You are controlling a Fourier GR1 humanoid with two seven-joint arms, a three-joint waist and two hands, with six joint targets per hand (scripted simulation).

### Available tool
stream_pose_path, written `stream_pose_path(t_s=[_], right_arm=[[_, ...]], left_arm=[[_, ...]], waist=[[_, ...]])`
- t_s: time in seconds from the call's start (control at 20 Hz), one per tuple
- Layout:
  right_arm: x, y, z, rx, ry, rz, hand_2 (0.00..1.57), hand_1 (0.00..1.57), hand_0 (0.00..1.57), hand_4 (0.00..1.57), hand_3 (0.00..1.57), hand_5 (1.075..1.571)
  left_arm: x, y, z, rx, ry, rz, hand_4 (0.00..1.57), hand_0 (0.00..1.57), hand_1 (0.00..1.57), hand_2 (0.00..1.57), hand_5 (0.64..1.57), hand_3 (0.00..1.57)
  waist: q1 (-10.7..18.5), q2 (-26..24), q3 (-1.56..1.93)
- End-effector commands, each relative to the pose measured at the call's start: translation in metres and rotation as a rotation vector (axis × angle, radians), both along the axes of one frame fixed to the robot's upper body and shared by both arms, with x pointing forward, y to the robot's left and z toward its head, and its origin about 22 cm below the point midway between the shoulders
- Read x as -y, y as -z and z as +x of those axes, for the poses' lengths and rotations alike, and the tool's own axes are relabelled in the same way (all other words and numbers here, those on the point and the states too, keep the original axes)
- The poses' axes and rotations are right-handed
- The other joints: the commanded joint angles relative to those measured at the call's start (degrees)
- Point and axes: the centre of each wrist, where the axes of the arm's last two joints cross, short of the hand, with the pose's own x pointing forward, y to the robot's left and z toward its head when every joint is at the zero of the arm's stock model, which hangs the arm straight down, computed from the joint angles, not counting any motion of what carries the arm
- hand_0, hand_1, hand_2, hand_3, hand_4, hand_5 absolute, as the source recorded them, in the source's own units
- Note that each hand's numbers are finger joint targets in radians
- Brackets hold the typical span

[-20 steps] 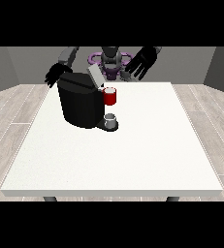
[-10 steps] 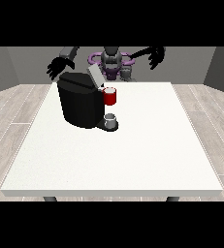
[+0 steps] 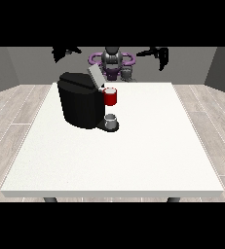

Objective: Insert the coffee pod into the coffee machine and close the lid

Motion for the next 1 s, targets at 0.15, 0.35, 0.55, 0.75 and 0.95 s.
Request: stream_pose_path(t_s=[0.15,0.35,0.55,0.75,0.95], right_arm=[[-0.002,-0.042,0.024,0.112,-0.091,-0.003,0.0,0.0,0.0,0.0,0.0,1.571],[-0.01,-0.051,0.029,0.082,-0.162,-0.041,0.0,0.0,0.0,0.0,0.0,1.571],[-0.048,-0.036,0.026,0.066,-0.205,-0.069,0.0,0.0,0.0,0.24,0.0,1.571],[-0.031,-0.052,0.045,0.148,-0.222,-0.079,0.0,0.0,0.0,0.0,0.0,1.571],[-0.023,-0.053,0.045,0.092,-0.244,-0.063,0.0,0.0,0.0,0.0,0.0,1.571]], left_arm=[[-0.002,0.024,-0.028,0.017,0.01,-0.128,0.14,0.0,0.0,0.0,1.571,0.0],[0.009,0.006,-0.023,0.0,-0.001,-0.125,0.0,0.0,0.0,0.0,1.571,0.0],[0.021,0.015,-0.038,-0.017,0.014,-0.161,0.22,0.0,0.0,0.0,1.571,0.0],[0.017,-0.013,-0.032,0.061,0.016,-0.157,0.0,0.0,0.0,0.0,1.571,0.0],[0.014,-0.007,-0.058,0.012,-0.03,-0.18,0.0,0.0,0.0,0.0,1.571,0.0]], waist=[[3.8,2.1,0.01],[4.8,1.3,0.03],[6.3,0.8,0.03],[7.3,6.8,0.04],[6.3,5.0,0.04]])
